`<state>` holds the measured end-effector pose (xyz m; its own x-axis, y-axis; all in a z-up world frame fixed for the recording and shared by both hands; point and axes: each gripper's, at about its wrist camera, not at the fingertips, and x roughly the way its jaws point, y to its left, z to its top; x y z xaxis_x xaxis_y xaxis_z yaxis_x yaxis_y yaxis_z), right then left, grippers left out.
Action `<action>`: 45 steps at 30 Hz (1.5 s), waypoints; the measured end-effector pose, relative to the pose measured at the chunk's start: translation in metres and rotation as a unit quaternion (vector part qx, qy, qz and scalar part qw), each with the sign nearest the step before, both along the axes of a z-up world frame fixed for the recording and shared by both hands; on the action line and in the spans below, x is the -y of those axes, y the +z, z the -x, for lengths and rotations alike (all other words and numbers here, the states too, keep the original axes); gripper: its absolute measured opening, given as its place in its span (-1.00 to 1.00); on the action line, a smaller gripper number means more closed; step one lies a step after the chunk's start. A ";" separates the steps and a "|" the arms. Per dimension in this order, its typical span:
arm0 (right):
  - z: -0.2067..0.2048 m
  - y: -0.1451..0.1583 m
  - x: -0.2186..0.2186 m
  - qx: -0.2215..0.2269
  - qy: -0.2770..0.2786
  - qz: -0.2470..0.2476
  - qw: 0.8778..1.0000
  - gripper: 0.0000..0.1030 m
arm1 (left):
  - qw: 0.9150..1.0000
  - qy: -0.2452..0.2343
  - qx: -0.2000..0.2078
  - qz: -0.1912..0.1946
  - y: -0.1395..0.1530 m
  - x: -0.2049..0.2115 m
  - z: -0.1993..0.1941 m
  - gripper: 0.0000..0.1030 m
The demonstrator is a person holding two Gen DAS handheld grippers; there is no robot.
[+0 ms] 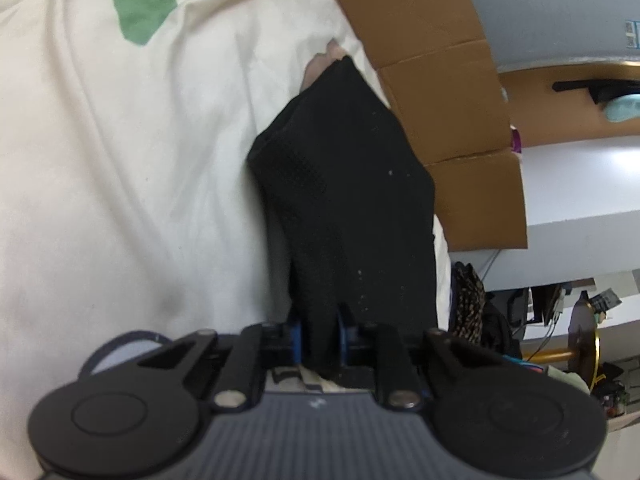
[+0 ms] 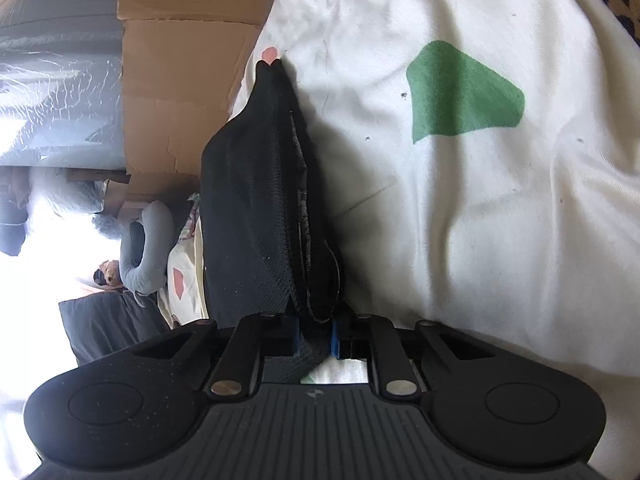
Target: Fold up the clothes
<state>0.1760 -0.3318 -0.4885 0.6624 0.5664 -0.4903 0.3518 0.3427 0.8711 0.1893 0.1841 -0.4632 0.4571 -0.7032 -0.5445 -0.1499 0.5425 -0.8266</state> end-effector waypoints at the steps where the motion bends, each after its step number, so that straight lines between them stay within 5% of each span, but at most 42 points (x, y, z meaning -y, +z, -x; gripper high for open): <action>1: 0.000 0.001 0.000 0.001 0.002 0.001 1.000 -0.80 | 1.000 -0.002 0.007 -0.008 0.004 0.000 0.000 -0.73; 13: -0.001 0.017 0.001 0.004 0.026 0.007 1.000 -0.83 | 0.998 -0.016 0.022 -0.048 0.029 0.002 0.006 -0.78; 29: 0.006 0.029 -0.017 -0.008 0.099 0.029 0.995 -0.84 | 0.997 0.008 -0.009 -0.072 0.042 0.005 0.047 -0.79; 45: -0.008 0.042 -0.002 -0.004 0.099 0.070 0.993 -0.83 | 0.987 0.052 -0.137 -0.058 0.019 0.046 0.067 -0.78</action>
<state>0.1841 -0.3297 -0.4464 0.5400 0.6112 -0.5787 0.2722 0.5238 0.8072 0.1223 0.1377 -0.4443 0.3482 -0.5860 -0.7317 -0.4198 0.6005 -0.6806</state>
